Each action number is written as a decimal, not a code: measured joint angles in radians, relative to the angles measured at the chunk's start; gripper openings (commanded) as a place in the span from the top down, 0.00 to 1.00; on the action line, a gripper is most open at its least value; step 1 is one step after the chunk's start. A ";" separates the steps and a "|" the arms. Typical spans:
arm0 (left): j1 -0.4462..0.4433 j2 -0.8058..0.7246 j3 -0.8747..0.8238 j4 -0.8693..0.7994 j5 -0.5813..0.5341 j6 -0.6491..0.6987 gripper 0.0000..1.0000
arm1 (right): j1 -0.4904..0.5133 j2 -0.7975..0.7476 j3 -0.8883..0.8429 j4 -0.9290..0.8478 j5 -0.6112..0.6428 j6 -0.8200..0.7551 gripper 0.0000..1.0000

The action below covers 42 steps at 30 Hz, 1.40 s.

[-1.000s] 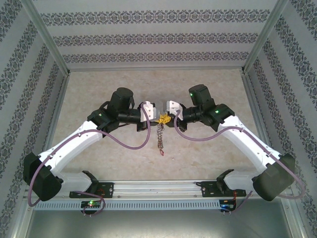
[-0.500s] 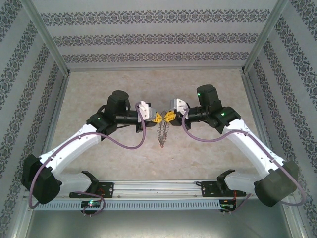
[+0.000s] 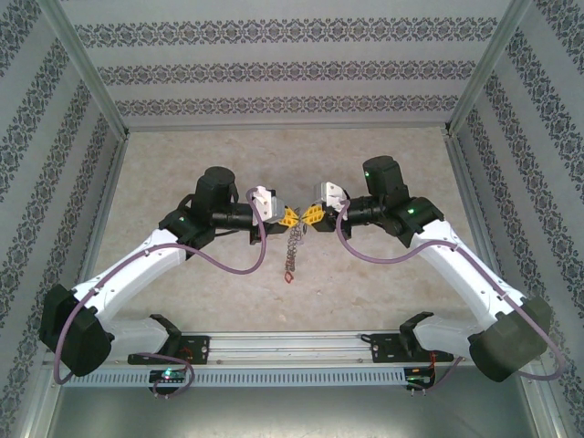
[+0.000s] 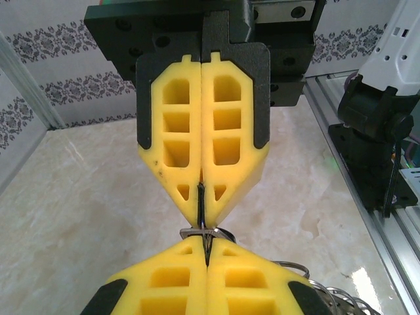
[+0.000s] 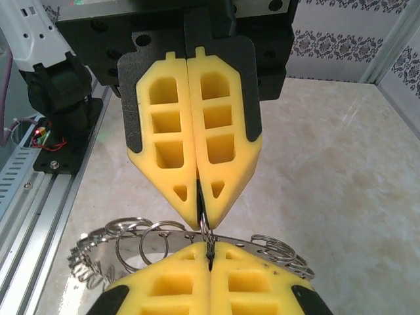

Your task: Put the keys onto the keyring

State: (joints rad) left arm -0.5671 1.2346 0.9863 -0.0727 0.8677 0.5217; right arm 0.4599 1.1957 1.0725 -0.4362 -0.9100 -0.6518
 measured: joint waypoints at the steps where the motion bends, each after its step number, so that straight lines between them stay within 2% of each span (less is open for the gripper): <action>1: 0.000 0.000 -0.003 0.006 0.006 -0.004 1.00 | 0.000 -0.001 -0.004 0.003 0.000 0.000 0.82; 5: 0.035 -0.008 -0.027 0.006 0.015 -0.019 1.00 | -0.019 -0.026 -0.018 0.000 0.011 0.002 0.77; 13: 0.045 -0.013 -0.030 0.011 0.043 -0.045 1.00 | -0.018 -0.039 -0.018 0.005 0.011 0.002 0.75; 24: 0.045 -0.013 -0.055 0.090 0.082 -0.100 1.00 | 0.042 0.021 -0.018 0.040 0.030 0.021 0.74; 33: 0.045 -0.013 -0.056 0.111 0.101 -0.105 1.00 | 0.050 0.057 -0.008 0.066 0.037 0.030 0.75; 37: 0.045 -0.007 -0.057 0.118 0.103 -0.106 1.00 | 0.062 0.069 -0.008 0.073 0.037 0.040 0.81; 42: 0.045 0.000 -0.060 0.129 0.105 -0.111 1.00 | 0.062 0.073 -0.008 0.075 0.028 0.044 0.82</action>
State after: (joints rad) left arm -0.5217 1.2343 0.9264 0.0559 0.9726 0.4110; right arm 0.5220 1.2686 1.0649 -0.3614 -0.8818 -0.6075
